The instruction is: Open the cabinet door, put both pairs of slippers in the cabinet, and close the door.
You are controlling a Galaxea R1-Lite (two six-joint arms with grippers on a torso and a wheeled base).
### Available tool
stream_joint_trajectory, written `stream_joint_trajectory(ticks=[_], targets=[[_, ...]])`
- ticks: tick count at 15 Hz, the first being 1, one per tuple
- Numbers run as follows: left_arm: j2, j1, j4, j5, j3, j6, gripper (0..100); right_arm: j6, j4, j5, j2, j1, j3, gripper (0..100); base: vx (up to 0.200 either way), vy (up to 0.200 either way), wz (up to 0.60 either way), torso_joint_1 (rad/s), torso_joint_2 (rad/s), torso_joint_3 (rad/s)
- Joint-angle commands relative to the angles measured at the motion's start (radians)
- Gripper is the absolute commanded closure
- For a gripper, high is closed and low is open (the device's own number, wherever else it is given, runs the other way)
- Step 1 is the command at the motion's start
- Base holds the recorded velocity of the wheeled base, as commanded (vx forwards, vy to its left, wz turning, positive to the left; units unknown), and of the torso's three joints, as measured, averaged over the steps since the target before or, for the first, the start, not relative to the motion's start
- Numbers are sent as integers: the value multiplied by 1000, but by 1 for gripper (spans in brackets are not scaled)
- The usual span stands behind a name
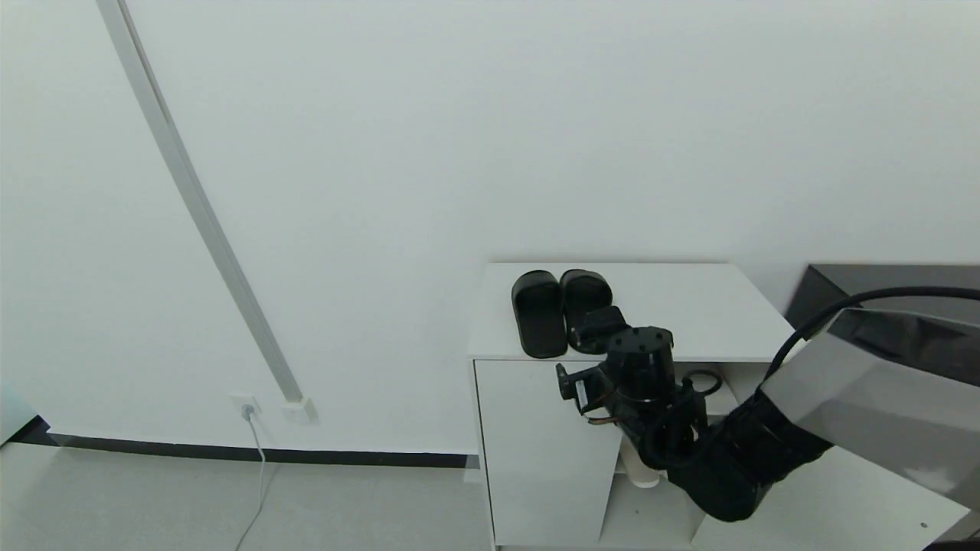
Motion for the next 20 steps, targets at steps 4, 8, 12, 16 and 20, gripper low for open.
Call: stream_joint_trajectory(ticks=[4, 8, 12, 16, 20], targets=[[0, 0, 0, -12, -1, 1, 100, 159, 197, -54, -79, -6, -162, 0, 0, 0, 0, 0, 0, 0], [1, 0, 1, -13, -1, 1, 100, 175, 195, -54, -50, 12, -161, 0, 200, 0, 0, -5, -6, 1], [1, 0, 1, -13, -1, 1, 100, 199, 191, -52, 15, 17, -173, 0, 200, 0, 0, 10, 5, 1], [1, 0, 1, -13, -1, 0, 100, 202, 125, -48, 91, 17, -194, 0, 50, 0, 0, -1, 2, -1], [0, 0, 1, -13, -1, 0, 100, 194, 128, -45, 188, -4, -309, 0, 0, 0, 0, 0, 0, 0]])
